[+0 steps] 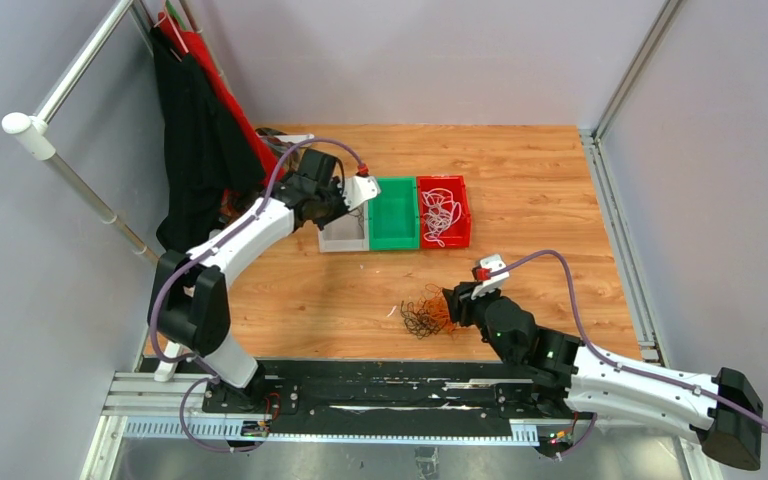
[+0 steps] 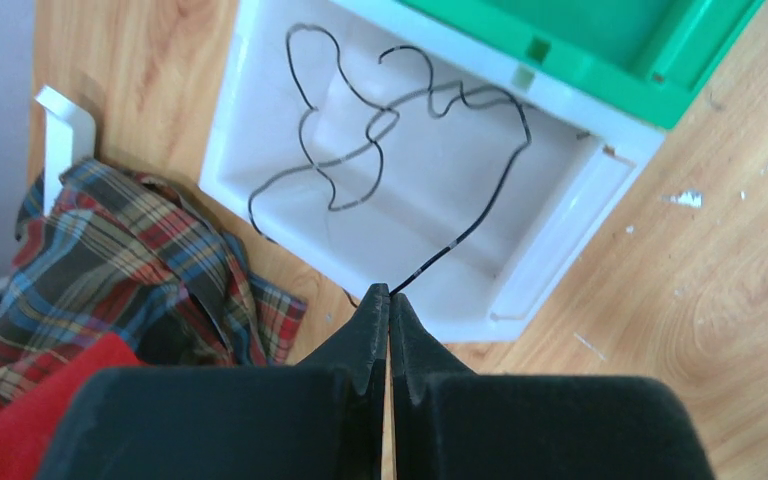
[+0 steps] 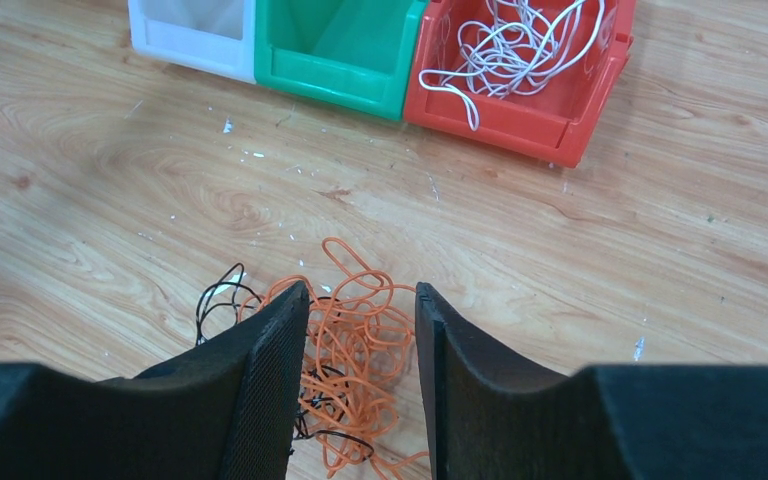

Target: Untangle the cables

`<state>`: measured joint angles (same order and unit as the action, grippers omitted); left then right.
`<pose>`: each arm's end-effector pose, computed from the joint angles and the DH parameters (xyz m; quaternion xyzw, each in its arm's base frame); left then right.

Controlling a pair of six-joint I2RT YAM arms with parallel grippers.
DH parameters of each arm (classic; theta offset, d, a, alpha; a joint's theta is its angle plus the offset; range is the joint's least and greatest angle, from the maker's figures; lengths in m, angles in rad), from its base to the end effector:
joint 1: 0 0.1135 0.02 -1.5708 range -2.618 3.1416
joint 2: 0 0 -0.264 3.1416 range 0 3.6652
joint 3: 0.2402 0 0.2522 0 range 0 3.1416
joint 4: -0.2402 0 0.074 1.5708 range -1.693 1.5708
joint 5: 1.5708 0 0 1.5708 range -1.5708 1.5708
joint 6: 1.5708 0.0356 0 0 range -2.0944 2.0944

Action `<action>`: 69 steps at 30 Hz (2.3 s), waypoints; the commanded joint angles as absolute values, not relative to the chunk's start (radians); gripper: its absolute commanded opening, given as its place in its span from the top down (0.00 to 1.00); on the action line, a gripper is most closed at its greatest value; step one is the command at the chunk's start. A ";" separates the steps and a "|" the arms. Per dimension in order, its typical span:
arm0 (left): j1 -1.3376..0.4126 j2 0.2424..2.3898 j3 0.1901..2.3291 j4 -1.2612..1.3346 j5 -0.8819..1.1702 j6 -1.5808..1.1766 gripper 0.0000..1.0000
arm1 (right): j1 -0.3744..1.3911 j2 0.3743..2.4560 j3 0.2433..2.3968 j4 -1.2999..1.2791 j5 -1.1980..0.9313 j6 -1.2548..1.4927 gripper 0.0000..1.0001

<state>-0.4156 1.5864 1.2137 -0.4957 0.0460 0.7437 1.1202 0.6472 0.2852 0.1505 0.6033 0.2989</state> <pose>0.3149 -0.1407 0.2605 0.5208 0.7810 0.0349 0.3428 0.0882 0.1359 0.2203 -0.1253 0.7555 0.2157 0.6058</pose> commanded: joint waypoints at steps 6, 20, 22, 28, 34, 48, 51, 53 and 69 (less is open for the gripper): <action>-0.450 1.709 1.332 -0.492 0.073 0.635 0.99 | 1.114 0.608 0.259 0.151 0.630 0.323 0.56; -0.486 1.815 1.429 -0.500 0.151 0.443 0.99 | 1.114 0.616 0.247 0.155 0.638 0.330 0.57; -0.487 1.813 1.402 -0.483 0.090 0.475 0.99 | 1.114 0.609 0.249 0.145 0.637 0.329 0.57; -0.462 1.808 1.257 -0.358 -0.072 0.545 0.99 | 1.113 0.597 0.239 0.142 0.638 0.327 0.57; -0.448 1.825 1.204 -0.269 -0.186 0.583 0.99 | 1.114 0.614 0.248 0.145 0.635 0.330 0.57; -0.449 1.693 1.402 -0.641 0.201 0.495 0.13 | 1.112 0.655 0.278 0.160 0.629 0.309 0.57; -0.470 1.674 1.422 -0.754 0.303 0.518 0.08 | 1.111 0.657 0.279 0.161 0.620 0.310 0.57; -0.508 1.651 1.400 -0.783 0.349 0.514 0.06 | 1.109 0.658 0.281 0.156 0.617 0.314 0.57; -0.713 1.685 1.202 -0.568 0.666 -0.002 0.19 | 1.108 0.665 0.310 0.107 0.651 0.316 0.57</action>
<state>-0.6975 1.6722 1.2453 -0.6746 0.5797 0.1631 1.1194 0.6617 0.2726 0.1276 0.6147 0.3180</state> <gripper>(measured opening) 0.821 0.433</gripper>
